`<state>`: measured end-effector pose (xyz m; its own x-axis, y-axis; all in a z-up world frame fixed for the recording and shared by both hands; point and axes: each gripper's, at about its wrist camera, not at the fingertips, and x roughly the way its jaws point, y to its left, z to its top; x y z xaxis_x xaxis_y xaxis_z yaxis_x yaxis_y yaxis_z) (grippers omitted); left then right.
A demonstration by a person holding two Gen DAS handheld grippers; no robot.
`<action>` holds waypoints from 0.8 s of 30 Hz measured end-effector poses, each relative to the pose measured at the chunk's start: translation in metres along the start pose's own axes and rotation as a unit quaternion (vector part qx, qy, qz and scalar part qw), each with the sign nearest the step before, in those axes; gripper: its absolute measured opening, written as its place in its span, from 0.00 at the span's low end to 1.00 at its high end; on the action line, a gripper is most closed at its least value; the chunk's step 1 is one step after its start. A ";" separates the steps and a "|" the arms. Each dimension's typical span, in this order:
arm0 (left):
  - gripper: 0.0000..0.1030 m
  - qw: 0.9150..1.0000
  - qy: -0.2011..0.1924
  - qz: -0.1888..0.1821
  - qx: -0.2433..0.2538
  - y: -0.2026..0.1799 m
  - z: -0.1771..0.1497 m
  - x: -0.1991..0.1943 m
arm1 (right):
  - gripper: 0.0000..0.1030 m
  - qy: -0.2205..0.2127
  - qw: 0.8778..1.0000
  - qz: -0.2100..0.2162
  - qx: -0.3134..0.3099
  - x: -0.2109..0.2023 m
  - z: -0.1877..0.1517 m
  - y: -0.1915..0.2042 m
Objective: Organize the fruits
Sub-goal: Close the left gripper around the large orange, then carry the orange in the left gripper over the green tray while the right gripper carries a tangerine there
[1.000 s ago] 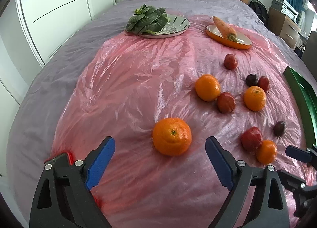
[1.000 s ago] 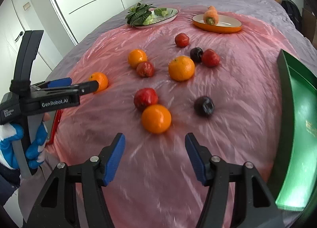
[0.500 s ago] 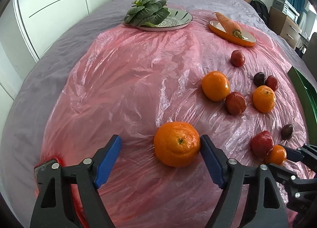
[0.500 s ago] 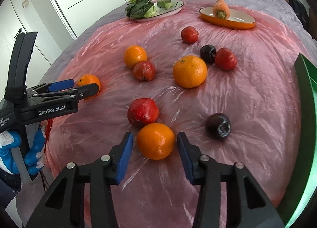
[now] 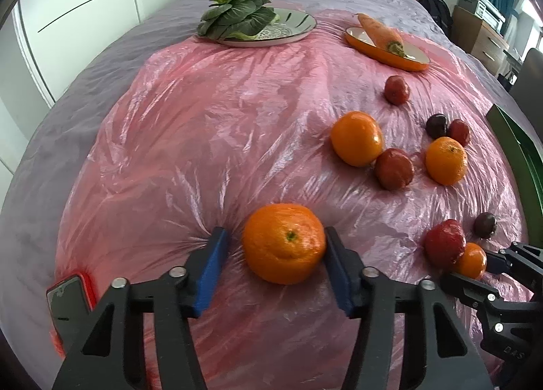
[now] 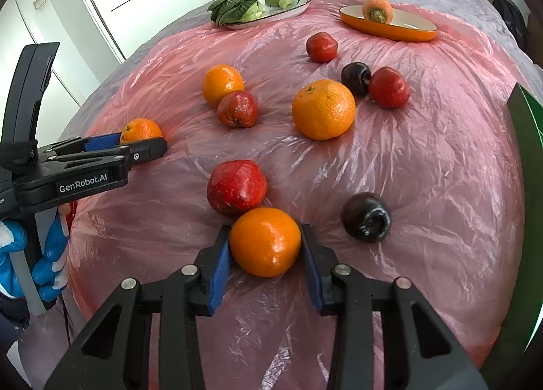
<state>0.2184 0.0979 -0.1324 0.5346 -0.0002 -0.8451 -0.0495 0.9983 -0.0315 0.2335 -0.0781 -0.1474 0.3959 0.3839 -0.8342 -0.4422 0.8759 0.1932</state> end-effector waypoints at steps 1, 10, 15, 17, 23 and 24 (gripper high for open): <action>0.41 1.000 0.000 -0.002 0.001 -0.001 0.000 0.000 | 0.41 0.000 1.000 0.000 0.000 0.000 0.000 0.000; 0.38 0.999 -0.012 -0.028 -0.028 0.008 0.001 -0.011 | 0.40 -0.006 1.000 0.002 0.002 -0.008 -0.001 0.001; 0.38 0.999 -0.013 -0.021 -0.036 0.014 -0.002 -0.023 | 0.40 -0.008 1.000 0.006 0.009 -0.015 -0.004 0.000; 0.38 0.999 -0.012 -0.015 -0.038 0.017 -0.005 -0.029 | 0.40 -0.009 1.000 0.007 0.009 -0.019 -0.006 0.002; 0.38 0.999 -0.017 -0.003 -0.040 0.019 -0.012 -0.049 | 0.40 -0.010 1.000 0.013 0.016 -0.032 -0.015 0.004; 0.38 0.999 -0.017 -0.002 -0.039 0.019 -0.012 -0.052 | 0.40 -0.011 1.000 0.013 0.016 -0.035 -0.017 0.004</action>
<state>0.1795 0.1160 -0.0959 0.5639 -0.0002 -0.8258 -0.1121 0.9907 -0.0768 0.2042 -0.0927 -0.1264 0.4023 0.4133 -0.8169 -0.4264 0.8742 0.2323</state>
